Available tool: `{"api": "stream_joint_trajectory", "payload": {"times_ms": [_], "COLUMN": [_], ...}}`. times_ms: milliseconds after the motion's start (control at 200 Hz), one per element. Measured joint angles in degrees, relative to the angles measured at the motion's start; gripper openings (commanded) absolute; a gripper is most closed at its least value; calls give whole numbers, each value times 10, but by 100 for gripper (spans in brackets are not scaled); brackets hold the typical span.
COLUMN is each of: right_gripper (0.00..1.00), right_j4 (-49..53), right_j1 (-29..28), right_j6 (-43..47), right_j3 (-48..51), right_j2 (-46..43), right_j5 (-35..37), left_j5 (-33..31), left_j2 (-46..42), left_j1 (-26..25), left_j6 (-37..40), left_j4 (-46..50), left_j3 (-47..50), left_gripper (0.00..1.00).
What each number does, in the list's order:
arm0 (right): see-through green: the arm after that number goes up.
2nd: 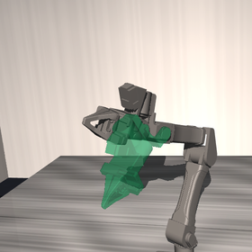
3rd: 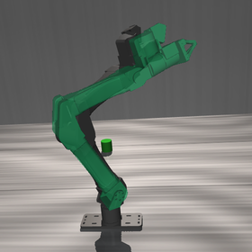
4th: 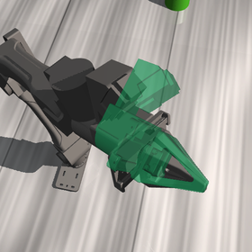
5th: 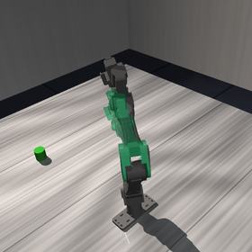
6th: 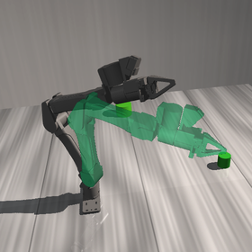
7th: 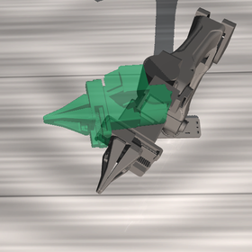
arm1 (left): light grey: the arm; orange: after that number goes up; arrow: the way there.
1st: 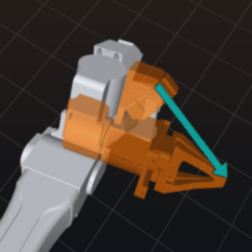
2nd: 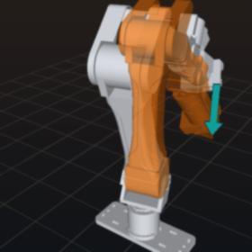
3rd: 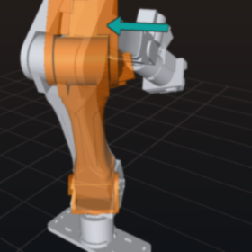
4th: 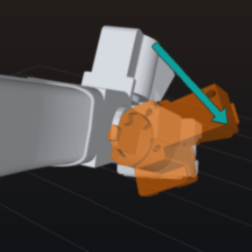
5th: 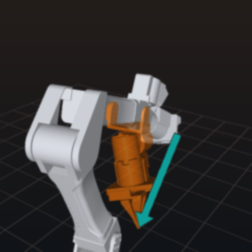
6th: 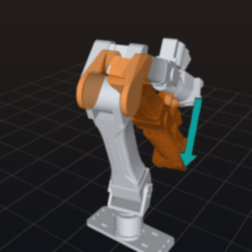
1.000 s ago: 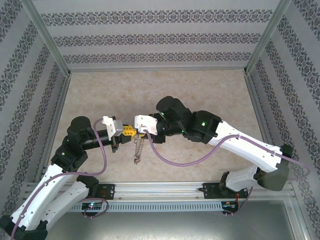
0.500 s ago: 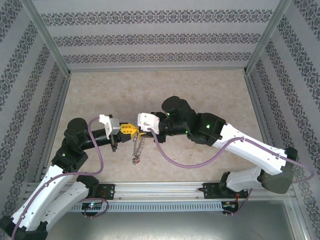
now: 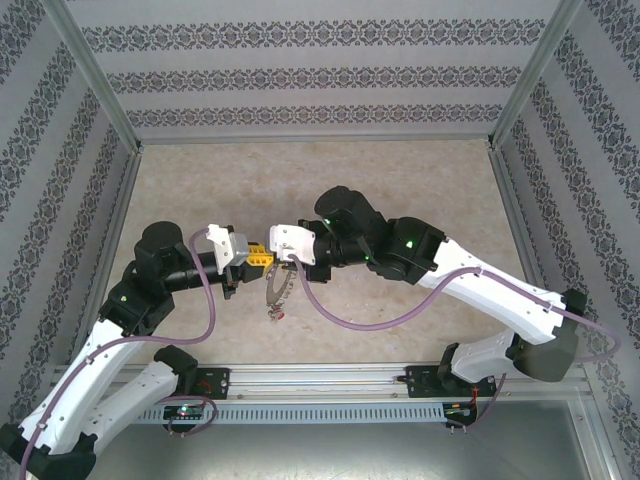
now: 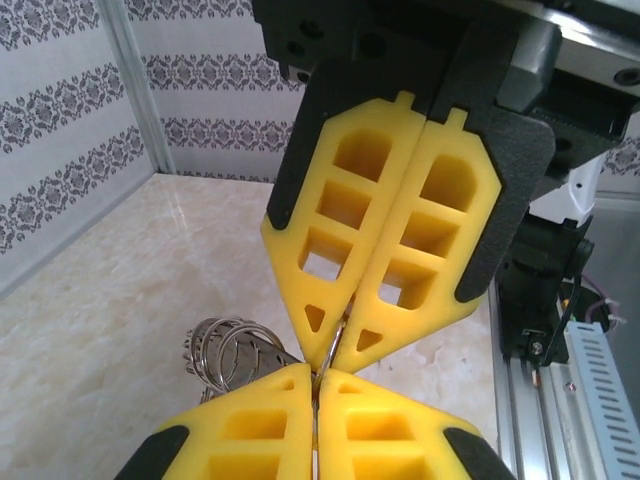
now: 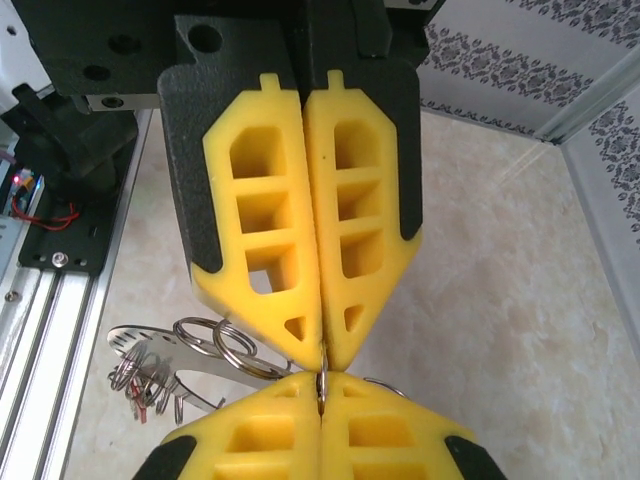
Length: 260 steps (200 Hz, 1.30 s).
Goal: Put the keys on the keyring
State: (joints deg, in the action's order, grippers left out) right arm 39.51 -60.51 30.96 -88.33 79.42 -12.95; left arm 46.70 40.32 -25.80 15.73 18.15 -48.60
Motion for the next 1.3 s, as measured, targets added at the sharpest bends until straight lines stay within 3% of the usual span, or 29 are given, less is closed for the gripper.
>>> {"api": "stream_joint_trajectory", "payload": {"times_ms": [110,215,340,669,1059,1299], "right_gripper": [0,21,30,31,34,21], "right_j4": [16,18,-11,-99,-165,-178], "right_j1": [0,0,0,23,23,23], "right_j6": [10,8,-2,-66,-97,-101], "right_j3": [-12,-13,12,102,131,131], "right_j2": [12,12,-2,-77,-106,-100], "right_j5": [0,-1,-1,-34,-90,-106], "left_j5": [-5,-4,1,42,52,54], "left_j2": [-1,-7,-36,-62,-63,-63], "left_j1": [0,0,-1,-1,-1,-1], "left_j6": [11,8,-10,-98,-123,-126], "left_j4": [12,8,-12,-139,-174,-174], "left_j3": [0,4,23,67,68,69], "left_gripper": [0,0,0,0,0,0]}}
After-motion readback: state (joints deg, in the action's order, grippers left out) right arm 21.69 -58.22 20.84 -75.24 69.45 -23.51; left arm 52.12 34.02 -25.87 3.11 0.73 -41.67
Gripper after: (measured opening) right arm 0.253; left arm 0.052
